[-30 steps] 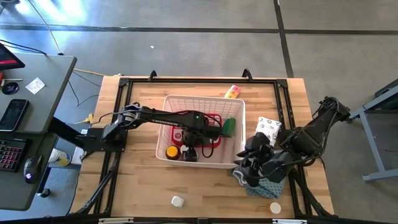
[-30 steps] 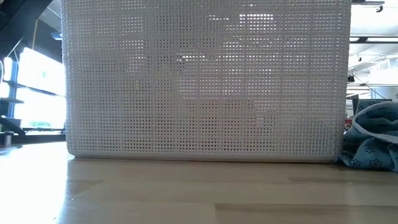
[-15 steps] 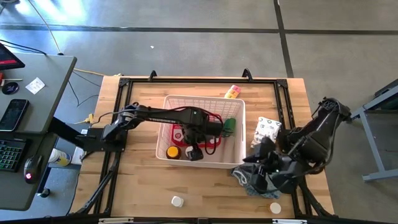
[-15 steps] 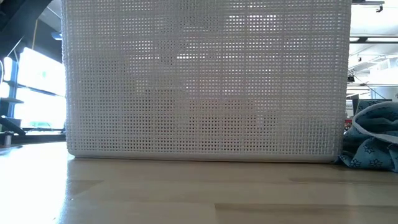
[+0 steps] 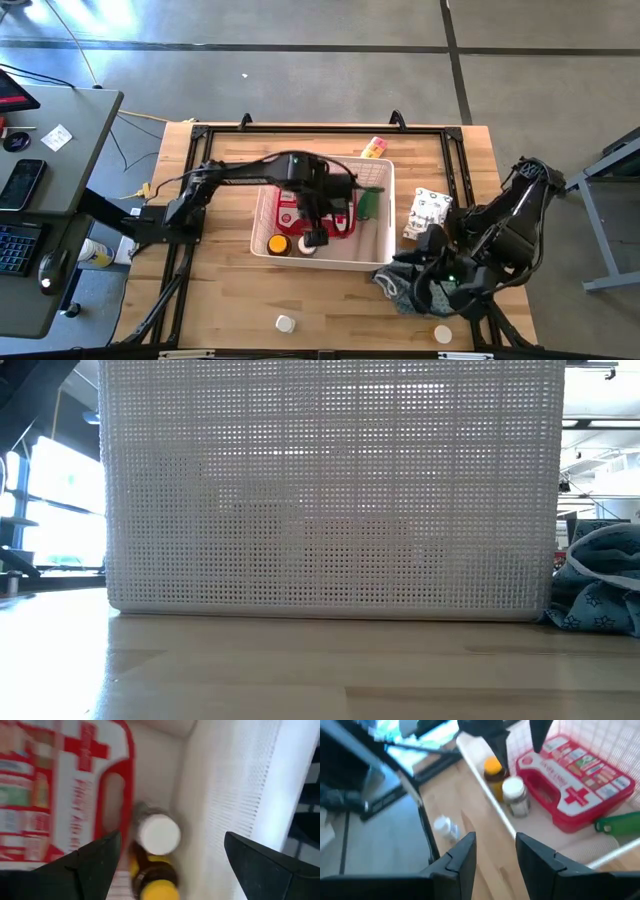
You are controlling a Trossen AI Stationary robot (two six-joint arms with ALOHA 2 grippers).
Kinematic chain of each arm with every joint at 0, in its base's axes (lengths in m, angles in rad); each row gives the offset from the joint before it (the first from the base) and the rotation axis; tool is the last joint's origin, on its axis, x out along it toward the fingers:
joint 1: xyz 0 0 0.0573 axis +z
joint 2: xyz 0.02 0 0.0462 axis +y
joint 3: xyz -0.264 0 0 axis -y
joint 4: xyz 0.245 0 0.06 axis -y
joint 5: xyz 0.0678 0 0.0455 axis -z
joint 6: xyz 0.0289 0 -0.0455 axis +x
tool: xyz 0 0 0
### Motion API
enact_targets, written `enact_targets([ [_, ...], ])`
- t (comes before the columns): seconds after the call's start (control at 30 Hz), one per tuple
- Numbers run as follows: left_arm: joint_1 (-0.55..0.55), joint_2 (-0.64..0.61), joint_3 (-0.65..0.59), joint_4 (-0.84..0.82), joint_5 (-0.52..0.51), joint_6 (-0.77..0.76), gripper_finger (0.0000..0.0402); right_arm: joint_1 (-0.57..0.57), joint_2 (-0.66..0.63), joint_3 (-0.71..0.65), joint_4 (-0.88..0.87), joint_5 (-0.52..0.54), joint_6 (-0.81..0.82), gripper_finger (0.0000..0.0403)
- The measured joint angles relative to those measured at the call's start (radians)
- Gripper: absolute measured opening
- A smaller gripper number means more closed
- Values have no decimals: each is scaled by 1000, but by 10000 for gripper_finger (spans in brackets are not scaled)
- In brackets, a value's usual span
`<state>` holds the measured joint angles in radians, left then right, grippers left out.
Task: Pick & place medical supplies in basket/bin
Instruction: Put the white pill bottle into the white container
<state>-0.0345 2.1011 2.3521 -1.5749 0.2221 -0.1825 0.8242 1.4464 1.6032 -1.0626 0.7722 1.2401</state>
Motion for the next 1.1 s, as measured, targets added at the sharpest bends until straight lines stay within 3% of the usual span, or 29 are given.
enact_targets([
  [0.2,48,-63,4,34,-35,82,385,-143,0,0,85,25,-73,129],
  [0.53,86,-252,4,232,-76,107,385,-348,-1,0,395,-97,-274,129],
  [0.77,87,-357,5,374,-76,156,385,-407,-1,0,456,-74,-272,129],
  [1.1,87,-449,4,533,-53,138,385,-433,47,0,592,-145,-260,129],
])
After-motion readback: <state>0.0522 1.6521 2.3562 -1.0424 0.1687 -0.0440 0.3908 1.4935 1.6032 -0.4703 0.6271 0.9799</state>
